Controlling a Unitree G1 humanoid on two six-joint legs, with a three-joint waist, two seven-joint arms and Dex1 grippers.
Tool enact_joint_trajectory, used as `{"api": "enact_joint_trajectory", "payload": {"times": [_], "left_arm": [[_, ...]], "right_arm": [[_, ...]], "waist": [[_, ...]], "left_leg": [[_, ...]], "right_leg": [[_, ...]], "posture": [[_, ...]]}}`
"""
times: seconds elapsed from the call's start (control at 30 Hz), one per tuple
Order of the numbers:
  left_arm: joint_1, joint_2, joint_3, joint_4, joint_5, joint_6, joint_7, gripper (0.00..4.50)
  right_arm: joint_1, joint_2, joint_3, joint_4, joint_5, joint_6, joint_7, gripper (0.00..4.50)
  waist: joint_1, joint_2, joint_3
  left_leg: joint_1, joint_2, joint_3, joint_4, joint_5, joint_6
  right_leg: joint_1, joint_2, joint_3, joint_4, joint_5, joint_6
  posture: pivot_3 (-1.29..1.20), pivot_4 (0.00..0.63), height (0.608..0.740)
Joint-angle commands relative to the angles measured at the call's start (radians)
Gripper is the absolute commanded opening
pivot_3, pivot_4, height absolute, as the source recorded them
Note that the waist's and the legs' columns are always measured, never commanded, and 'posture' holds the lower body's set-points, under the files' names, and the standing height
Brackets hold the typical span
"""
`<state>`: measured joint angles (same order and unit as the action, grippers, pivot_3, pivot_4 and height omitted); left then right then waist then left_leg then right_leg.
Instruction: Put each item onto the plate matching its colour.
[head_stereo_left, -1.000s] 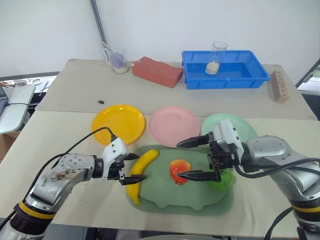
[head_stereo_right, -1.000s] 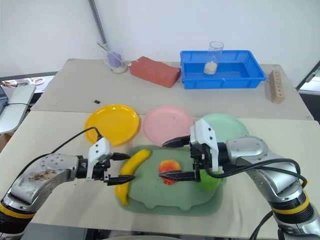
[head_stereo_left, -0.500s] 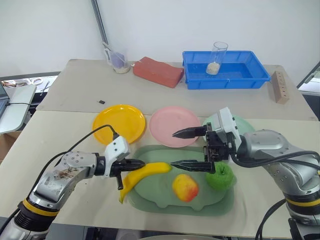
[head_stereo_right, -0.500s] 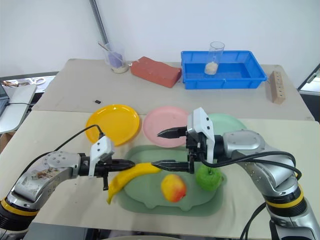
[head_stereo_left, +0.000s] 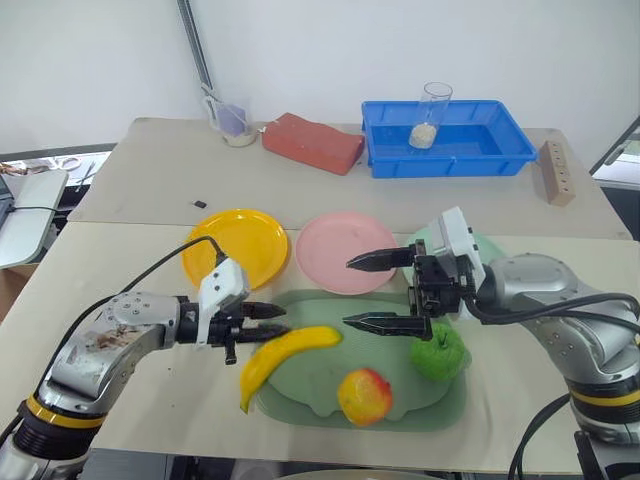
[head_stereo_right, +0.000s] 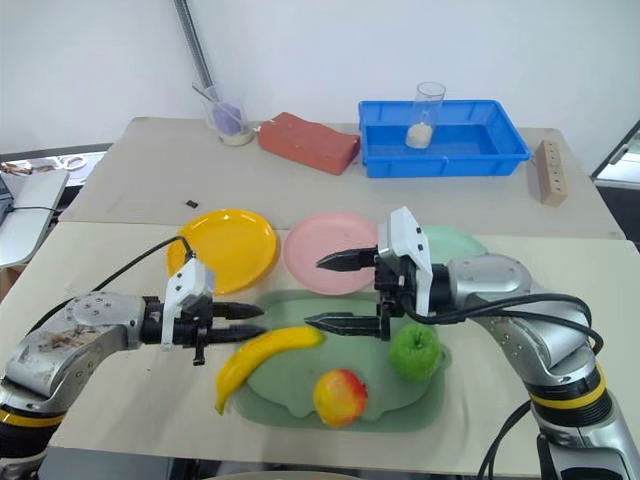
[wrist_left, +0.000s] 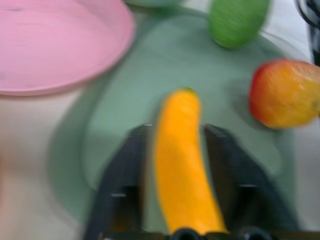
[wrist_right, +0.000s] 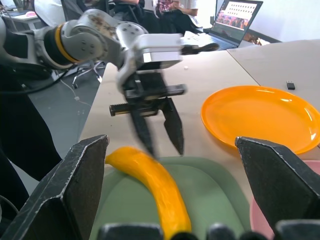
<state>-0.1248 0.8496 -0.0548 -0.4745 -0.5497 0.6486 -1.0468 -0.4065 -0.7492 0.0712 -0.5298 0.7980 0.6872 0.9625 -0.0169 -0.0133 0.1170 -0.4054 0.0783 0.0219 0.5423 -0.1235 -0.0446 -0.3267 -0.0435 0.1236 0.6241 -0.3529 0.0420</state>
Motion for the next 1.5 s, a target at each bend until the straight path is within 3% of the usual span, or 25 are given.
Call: {"api": "enact_joint_trajectory", "payload": {"times": [0.03, 0.1, 0.33, 0.5, 0.6, 0.77, 0.8, 0.97, 1.2, 1.33, 1.5], "left_arm": [[0.018, 0.018, -0.012, -0.048, 0.041, -0.037, 0.01, 3.57], [0.026, 0.014, -0.028, -0.049, 0.068, -0.051, 0.022, 4.47], [0.038, -0.013, -0.126, -0.009, 0.198, -0.137, 0.059, 4.47], [0.039, -0.023, -0.142, 0.007, 0.214, -0.154, 0.044, 4.47], [0.03, -0.03, -0.147, 0.016, 0.221, -0.148, 0.045, 3.59], [0.009, -0.037, -0.135, 0.021, 0.216, -0.129, 0.051, 1.27], [0.0, -0.038, -0.127, 0.021, 0.211, -0.116, 0.058, 1.05], [-0.077, -0.062, -0.072, 0.07, 0.165, -0.016, 0.098, 1.05], [-0.306, -0.098, 0.13, 0.265, 0.04, 0.166, 0.179, 1.05], [-0.417, -0.102, 0.142, 0.514, 0.172, 0.053, 0.289, 1.05], [-0.446, -0.093, 0.068, 0.671, 0.29, -0.068, 0.284, 1.05]], "right_arm": [[-0.001, -0.02, -0.024, -0.034, 0.013, 0.005, 0.021, 4.5], [0.004, -0.026, -0.024, -0.042, 0.018, 0.01, 0.023, 4.5], [0.027, -0.052, -0.028, -0.07, 0.03, 0.026, 0.037, 4.5], [0.046, -0.083, -0.036, -0.092, 0.04, 0.031, 0.064, 4.5], [0.046, -0.082, -0.039, -0.093, 0.039, 0.03, 0.064, 4.5], [0.039, -0.074, -0.034, -0.076, 0.026, 0.022, 0.065, 4.5], [0.04, -0.072, -0.034, -0.072, 0.023, 0.019, 0.066, 4.5], [0.016, -0.047, -0.027, -0.048, 0.015, 0.008, 0.062, 4.5], [-0.072, 0.043, -0.024, -0.015, -0.016, 0.022, -0.051, 4.5], [-0.157, 0.104, 0.02, 0.025, -0.097, 0.049, -0.169, 4.5], [-0.223, 0.151, 0.034, 0.052, -0.116, 0.084, -0.222, 4.5]], "waist": [[0.003, 0.0, 0.0], [0.004, 0.0, 0.0], [0.002, -0.001, 0.0], [0.002, -0.001, 0.001], [0.003, -0.001, 0.001], [0.002, -0.002, 0.001], [0.003, -0.002, 0.001], [0.003, -0.002, 0.001], [0.001, -0.003, 0.001], [0.001, -0.002, 0.001], [0.002, -0.002, 0.001]], "left_leg": [[0.0, 0.0, 0.0, 0.0, 0.0, 0.0], [0.0, 0.0, 0.0, 0.0, 0.0, 0.0], [-0.001, 0.0, 0.0, 0.0, 0.0, 0.0], [-0.001, 0.0, 0.0, 0.0, 0.0, 0.0], [-0.001, 0.0, 0.0, 0.0, 0.0, 0.0], [-0.001, 0.0, 0.0, 0.0, 0.0, 0.0], [-0.001, 0.0, 0.0, 0.0, 0.0, 0.0], [-0.001, 0.0, 0.0, 0.0, 0.0, 0.0], [-0.001, 0.0, -0.003, 0.0, 0.0, 0.0], [-0.001, -0.001, -0.003, 0.0, 0.0, 0.0], [-0.002, -0.001, -0.004, 0.0, 0.0, 0.0]], "right_leg": [[0.0, 0.0, 0.0, 0.0, 0.0, 0.0], [0.0, 0.0, 0.0, 0.0, 0.0, 0.0], [0.0, 0.0, 0.0, 0.0, 0.0, -0.001], [-0.001, 0.0, 0.0, 0.0, 0.0, -0.001], [-0.001, 0.0, 0.0, 0.0, 0.0, -0.001], [-0.001, 0.0, 0.0, 0.0, 0.0, -0.001], [-0.001, 0.0, 0.0, 0.0, 0.0, -0.001], [-0.001, 0.0, 0.0, 0.0, 0.0, -0.001], [-0.002, 0.002, -0.001, 0.002, -0.001, 0.0], [-0.002, 0.002, -0.001, 0.003, 0.0, 0.0], [-0.005, 0.003, 0.0, 0.004, 0.0, 0.0]], "posture": [[0.0, 0.15, 0.74], [0.0, 0.15, 0.74], [0.0, 0.15, 0.74], [0.0, 0.15, 0.74], [0.0, 0.15, 0.74], [0.0, 0.15, 0.74], [0.0, 0.15, 0.74], [0.0, 0.15, 0.74], [0.0, 0.15, 0.74], [0.0, 0.15, 0.74], [0.0, 0.15, 0.74]]}}
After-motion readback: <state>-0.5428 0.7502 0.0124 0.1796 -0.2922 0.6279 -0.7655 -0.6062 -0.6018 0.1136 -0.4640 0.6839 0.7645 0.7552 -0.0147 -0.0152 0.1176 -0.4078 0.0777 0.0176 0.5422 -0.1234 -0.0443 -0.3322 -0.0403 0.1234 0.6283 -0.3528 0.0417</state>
